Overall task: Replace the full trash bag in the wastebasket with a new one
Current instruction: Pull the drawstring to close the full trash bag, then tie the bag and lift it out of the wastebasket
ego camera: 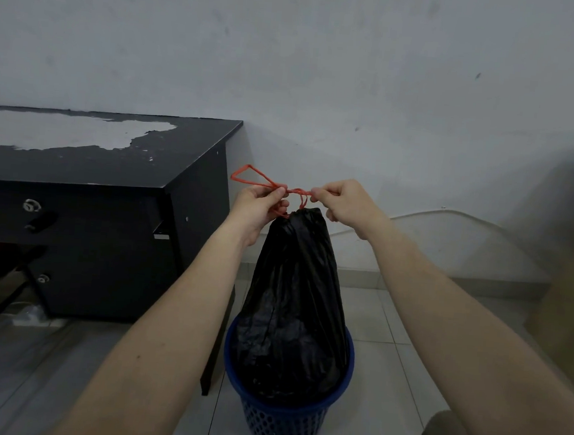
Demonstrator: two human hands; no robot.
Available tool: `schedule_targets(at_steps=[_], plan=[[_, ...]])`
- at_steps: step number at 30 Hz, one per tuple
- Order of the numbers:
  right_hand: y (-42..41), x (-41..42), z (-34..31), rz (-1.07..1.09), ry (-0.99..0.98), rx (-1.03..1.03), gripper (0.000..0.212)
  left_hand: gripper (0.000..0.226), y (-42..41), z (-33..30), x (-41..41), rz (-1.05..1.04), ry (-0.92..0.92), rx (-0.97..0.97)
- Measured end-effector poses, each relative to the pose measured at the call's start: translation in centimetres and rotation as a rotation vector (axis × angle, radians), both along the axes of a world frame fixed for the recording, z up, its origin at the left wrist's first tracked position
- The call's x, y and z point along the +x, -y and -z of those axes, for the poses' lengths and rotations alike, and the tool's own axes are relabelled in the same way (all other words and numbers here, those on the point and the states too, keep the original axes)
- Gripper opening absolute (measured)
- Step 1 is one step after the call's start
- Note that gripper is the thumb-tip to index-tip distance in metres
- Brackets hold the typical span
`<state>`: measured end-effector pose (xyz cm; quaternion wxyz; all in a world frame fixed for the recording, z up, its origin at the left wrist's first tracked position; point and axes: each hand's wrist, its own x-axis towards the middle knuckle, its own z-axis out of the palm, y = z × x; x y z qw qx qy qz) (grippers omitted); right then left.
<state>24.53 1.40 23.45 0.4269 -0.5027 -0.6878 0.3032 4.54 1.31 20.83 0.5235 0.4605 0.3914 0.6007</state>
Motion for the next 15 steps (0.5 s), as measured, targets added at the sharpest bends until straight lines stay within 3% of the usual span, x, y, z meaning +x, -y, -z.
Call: schedule_targets(at_steps=[15], plan=[[-0.3,3.5,6.5,0.288,-0.328,-0.176,0.025,0.002,0.5,4.9,-1.4,-0.122,0.246,-0.227]])
